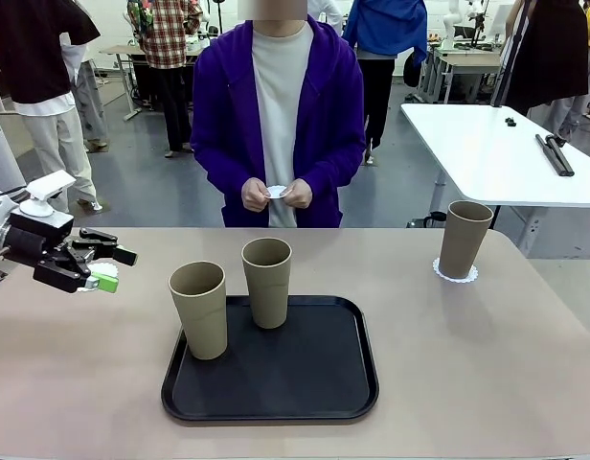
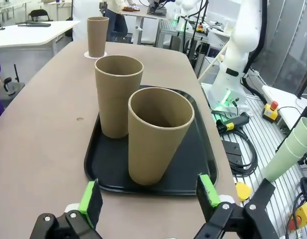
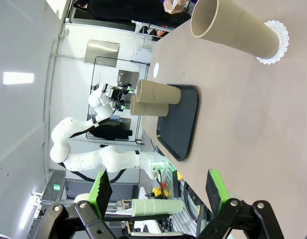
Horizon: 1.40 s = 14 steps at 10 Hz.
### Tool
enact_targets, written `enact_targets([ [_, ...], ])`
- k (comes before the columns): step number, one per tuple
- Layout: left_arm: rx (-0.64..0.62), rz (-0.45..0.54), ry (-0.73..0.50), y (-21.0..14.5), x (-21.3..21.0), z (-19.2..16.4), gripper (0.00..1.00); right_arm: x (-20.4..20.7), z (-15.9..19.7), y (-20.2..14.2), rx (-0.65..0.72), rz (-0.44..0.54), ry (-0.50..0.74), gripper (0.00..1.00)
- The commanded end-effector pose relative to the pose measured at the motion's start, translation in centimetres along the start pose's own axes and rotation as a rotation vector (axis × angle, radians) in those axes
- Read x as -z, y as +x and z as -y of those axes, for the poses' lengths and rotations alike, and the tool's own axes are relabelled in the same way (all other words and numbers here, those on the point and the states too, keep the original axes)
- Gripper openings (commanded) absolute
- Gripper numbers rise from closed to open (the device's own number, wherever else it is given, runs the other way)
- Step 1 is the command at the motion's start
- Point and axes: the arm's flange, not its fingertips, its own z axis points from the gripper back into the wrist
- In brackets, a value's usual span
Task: Place coasters on the table and set cups on them.
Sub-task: Take one Reusable plastic cup from the Flat Tray and place it on a coaster set by the human.
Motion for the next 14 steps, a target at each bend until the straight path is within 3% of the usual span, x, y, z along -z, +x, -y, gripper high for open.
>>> enact_targets([
  [1, -0.011, 0.021, -0.011, 0.4, -0.3, 0.1, 1.0, -0.2, 0.0, 0.1, 0.002, 0.003, 0.005, 1.0],
  [3, 0.0, 0.005, -0.005, 0.1, 0.0, 0.0, 1.0, -0.2, 0.0, 0.1, 0.002, 0.003, 0.005, 1.0],
  [4, 0.077, 0.125, 0.032, -0.9, -0.3, -0.3, 1.0, -0.2, 0.0, 0.1, 0.002, 0.003, 0.005, 1.0],
  [5, 0.133, 0.271, -0.008, -2.7, 0.2, -0.8, 1.0, -0.2, 0.0, 0.1, 0.002, 0.003, 0.005, 1.0],
  [6, 0.12, 0.324, -0.012, -4.1, 0.9, -0.9, 1.0, -0.2, 0.0, 0.1, 0.002, 0.003, 0.005, 1.0],
  [11, -0.029, 0.352, -0.043, -7.5, 3.6, -2.2, 1.0, -0.2, 0.0, 0.1, 0.002, 0.003, 0.005, 1.0],
  [14, -0.003, 0.336, -0.049, -9.4, 6.1, -2.1, 1.0, -0.2, 0.0, 0.1, 0.002, 0.003, 0.005, 1.0],
])
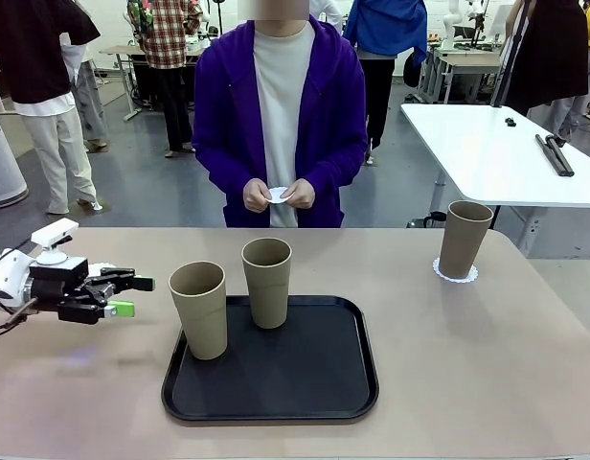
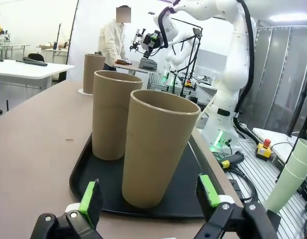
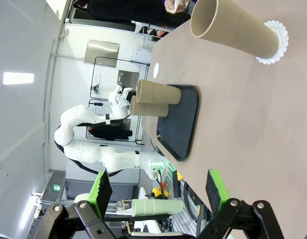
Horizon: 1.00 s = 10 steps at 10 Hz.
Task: Place coasters on the table and set cups on them.
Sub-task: Take one Reusable plastic cup from the Flat Tray and place it on a coaster set by the human.
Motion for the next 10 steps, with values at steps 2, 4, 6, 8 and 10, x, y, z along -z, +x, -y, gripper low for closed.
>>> enact_targets([
  [2, 0.069, -0.022, 0.0, -0.7, 2.2, -1.3, 1.0, -0.1, 0.0, 0.2, 0.002, 0.001, 0.005, 1.0],
  [4, 0.084, -0.026, -0.016, -1.4, 3.5, -2.1, 1.0, -0.1, 0.0, 0.2, 0.002, 0.001, 0.005, 1.0],
  [6, 0.093, -0.046, -0.044, -1.8, 4.9, -2.5, 1.0, -0.1, 0.0, 0.2, 0.002, 0.001, 0.005, 1.0],
  [8, 0.091, -0.053, -0.065, -2.0, 5.8, -2.8, 1.0, -0.1, 0.0, 0.2, 0.002, 0.001, 0.005, 1.0],
  [10, 0.089, -0.047, -0.123, -2.5, 6.5, -2.3, 1.0, -0.1, 0.0, 0.2, 0.002, 0.001, 0.005, 1.0],
])
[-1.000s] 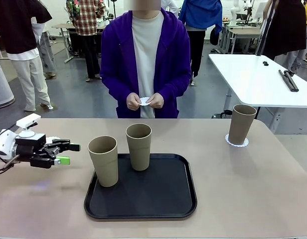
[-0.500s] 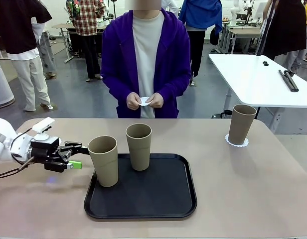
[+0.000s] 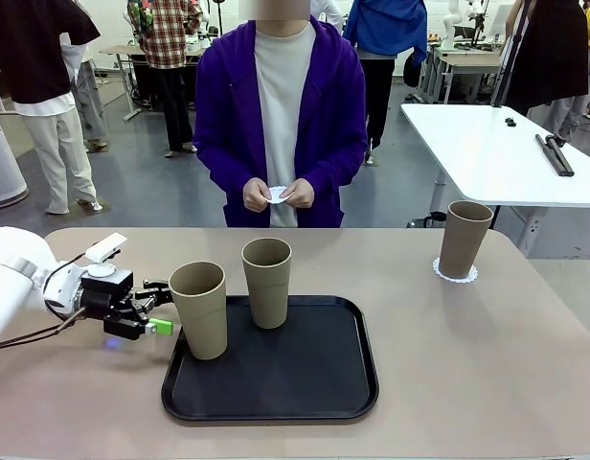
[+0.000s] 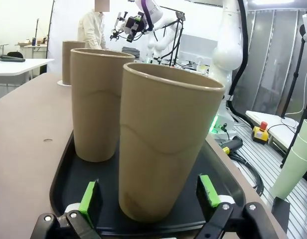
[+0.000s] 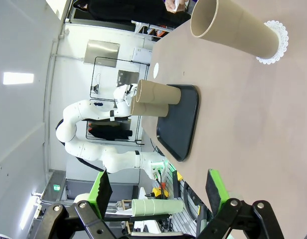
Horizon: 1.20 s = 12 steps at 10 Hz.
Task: Place coasters on the table and set cups on them.
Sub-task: Take one Reusable plastic cup from the Flat Tray and place it on a coaster set by the human.
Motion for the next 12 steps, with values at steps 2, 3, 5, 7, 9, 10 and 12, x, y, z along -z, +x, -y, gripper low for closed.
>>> enact_targets([
  [2, 0.051, 0.001, -0.032, -0.4, 1.1, 0.0, 1.0, -0.1, 0.0, 0.2, 0.002, 0.001, 0.005, 1.0],
  [3, 0.047, -0.006, -0.049, -0.4, 1.7, -0.1, 1.0, -0.1, 0.0, 0.2, 0.002, 0.001, 0.005, 1.0],
  [5, 0.058, -0.018, -0.061, -0.7, 2.6, 0.0, 1.0, -0.1, 0.0, 0.2, 0.002, 0.001, 0.005, 1.0],
  [7, 0.061, -0.034, -0.077, -0.7, 3.4, -0.4, 1.0, -0.1, 0.0, 0.2, 0.002, 0.001, 0.005, 1.0],
  [9, 0.084, -0.059, -0.095, -1.1, 4.3, -0.4, 1.0, -0.1, 0.0, 0.2, 0.002, 0.001, 0.005, 1.0],
  [10, 0.087, -0.067, -0.118, -1.0, 4.7, -0.4, 1.0, -0.1, 0.0, 0.2, 0.002, 0.001, 0.005, 1.0],
  [12, 0.115, -0.077, -0.154, -1.2, 5.7, -0.3, 1.0, -0.1, 0.0, 0.2, 0.002, 0.001, 0.005, 1.0],
])
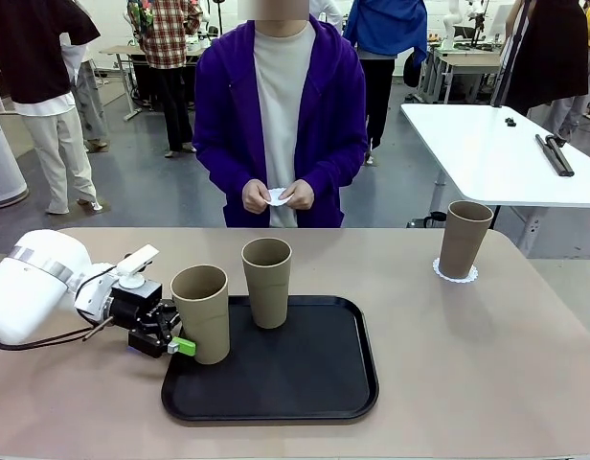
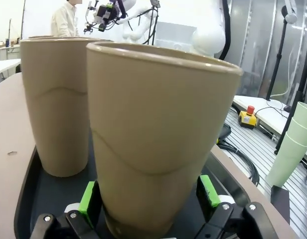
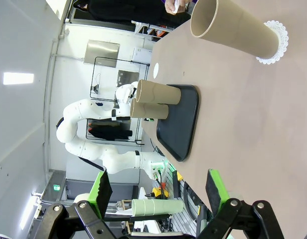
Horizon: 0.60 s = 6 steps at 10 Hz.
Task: Place coasters on the table and set cups on them.
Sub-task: Take one Reusable plastic cup from the Flat Tray and place it on a coaster set by the human.
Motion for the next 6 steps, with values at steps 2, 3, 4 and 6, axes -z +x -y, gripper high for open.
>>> enact_targets([
  [2, 0.071, -0.017, -0.043, -0.4, 1.3, -0.3, 1.0, -0.1, 0.0, 0.2, 0.001, 0.001, 0.006, 1.0],
  [3, 0.08, -0.011, -0.048, -0.4, 1.8, -0.4, 1.0, -0.1, 0.0, 0.2, 0.001, 0.001, 0.006, 1.0],
  [4, 0.085, -0.004, -0.056, -0.4, 2.3, -0.4, 1.0, -0.1, 0.0, 0.2, 0.001, 0.001, 0.006, 1.0],
  [6, 0.091, -0.001, -0.061, -0.2, 2.6, -0.6, 1.0, -0.1, 0.0, 0.2, 0.001, 0.001, 0.006, 1.0],
])
